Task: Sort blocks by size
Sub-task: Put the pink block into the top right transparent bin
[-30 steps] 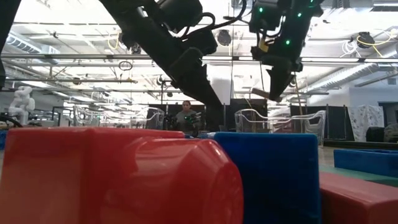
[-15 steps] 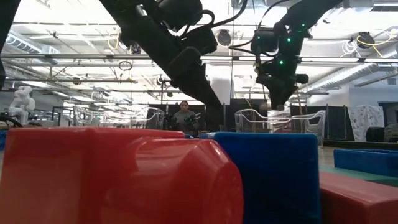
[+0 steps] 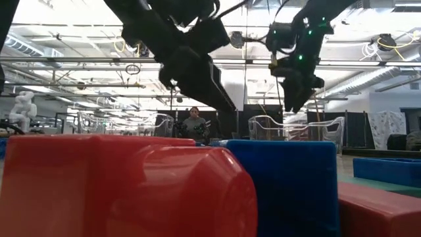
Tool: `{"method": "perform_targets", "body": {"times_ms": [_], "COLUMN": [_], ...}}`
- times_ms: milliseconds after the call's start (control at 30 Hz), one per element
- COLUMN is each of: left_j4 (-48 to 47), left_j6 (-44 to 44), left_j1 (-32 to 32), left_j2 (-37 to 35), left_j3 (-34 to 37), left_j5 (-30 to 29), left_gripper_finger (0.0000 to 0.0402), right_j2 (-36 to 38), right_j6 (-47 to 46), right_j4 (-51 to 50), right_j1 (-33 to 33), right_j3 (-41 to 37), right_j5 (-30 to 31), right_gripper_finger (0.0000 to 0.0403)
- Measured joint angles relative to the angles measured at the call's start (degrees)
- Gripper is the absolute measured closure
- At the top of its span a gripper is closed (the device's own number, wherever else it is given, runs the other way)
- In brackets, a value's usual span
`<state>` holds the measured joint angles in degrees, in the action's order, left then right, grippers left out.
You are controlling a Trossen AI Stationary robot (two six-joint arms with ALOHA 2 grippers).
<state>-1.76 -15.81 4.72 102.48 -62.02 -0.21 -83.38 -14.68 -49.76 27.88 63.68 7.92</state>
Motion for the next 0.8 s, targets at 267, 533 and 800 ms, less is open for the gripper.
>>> {"method": "perform_targets", "body": {"times_ms": [267, 533, 800], "left_j4": [7.1, 7.7, 2.1], "left_j6": [1.9, 2.4, 7.7], "left_j1": [4.2, 9.6, 12.2], "left_j2": [0.0, 0.1, 0.1], "left_j3": [0.0, 0.0, 0.0], "left_j5": [7.5, 7.5, 1.8], "left_gripper_finger": [0.021, 0.0211, 0.0211], "right_j2": [6.1, 8.0, 4.9], "right_j6": [-9.0, -24.4, -32.2], "right_j4": [0.5, 4.7, 25.3], "right_j1": [-15.6, -33.2, -49.0], "right_j3": [-0.1, -4.4, -12.2], "right_j5": [2.2, 5.7, 6.0], "right_gripper_finger": [0.0205, 0.0206, 0.0206]}}
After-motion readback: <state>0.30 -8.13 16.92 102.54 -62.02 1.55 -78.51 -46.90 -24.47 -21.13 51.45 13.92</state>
